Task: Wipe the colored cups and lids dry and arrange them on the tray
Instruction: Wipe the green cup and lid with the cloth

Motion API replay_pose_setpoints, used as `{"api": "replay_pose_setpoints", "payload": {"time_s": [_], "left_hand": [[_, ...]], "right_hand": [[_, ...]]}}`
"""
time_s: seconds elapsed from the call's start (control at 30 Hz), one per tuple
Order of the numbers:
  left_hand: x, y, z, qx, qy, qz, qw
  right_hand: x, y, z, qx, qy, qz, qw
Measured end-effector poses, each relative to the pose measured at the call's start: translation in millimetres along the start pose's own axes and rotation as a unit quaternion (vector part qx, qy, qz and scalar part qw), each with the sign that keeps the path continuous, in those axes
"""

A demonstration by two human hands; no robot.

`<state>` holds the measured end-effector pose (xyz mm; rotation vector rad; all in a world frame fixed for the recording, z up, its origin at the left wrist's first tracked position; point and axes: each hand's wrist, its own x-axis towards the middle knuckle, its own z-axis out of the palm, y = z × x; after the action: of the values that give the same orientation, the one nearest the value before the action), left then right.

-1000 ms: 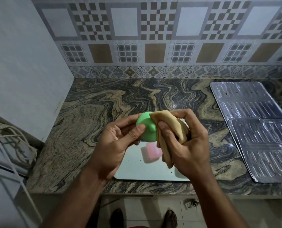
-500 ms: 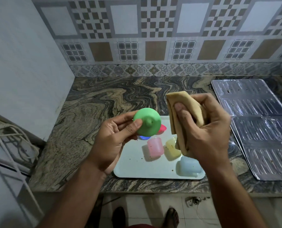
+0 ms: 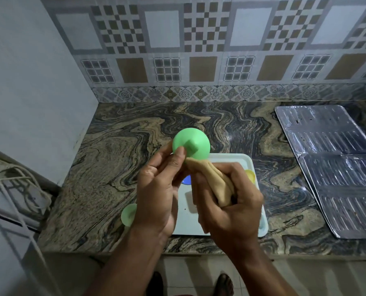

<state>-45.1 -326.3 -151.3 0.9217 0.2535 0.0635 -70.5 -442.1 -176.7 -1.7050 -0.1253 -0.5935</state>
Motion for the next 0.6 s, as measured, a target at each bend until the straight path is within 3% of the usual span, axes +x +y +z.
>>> {"api": "replay_pose_setpoints", "payload": {"time_s": [0.17,0.43,0.6], "left_hand": [[6,9,-9,0.045,-0.030,-0.003,0.999],[2,9,-18,0.137,-0.081,0.043,0.986],[-3,9,-13,0.146,-0.108,0.085,0.980]], "right_hand": [[7,-6,-16,0.060,0.062,0.031,0.996],[43,-8,-32,0.011,-0.040,-0.003,0.999],[43,-5,-22,0.001,-0.049,-0.011,0.999]]}}
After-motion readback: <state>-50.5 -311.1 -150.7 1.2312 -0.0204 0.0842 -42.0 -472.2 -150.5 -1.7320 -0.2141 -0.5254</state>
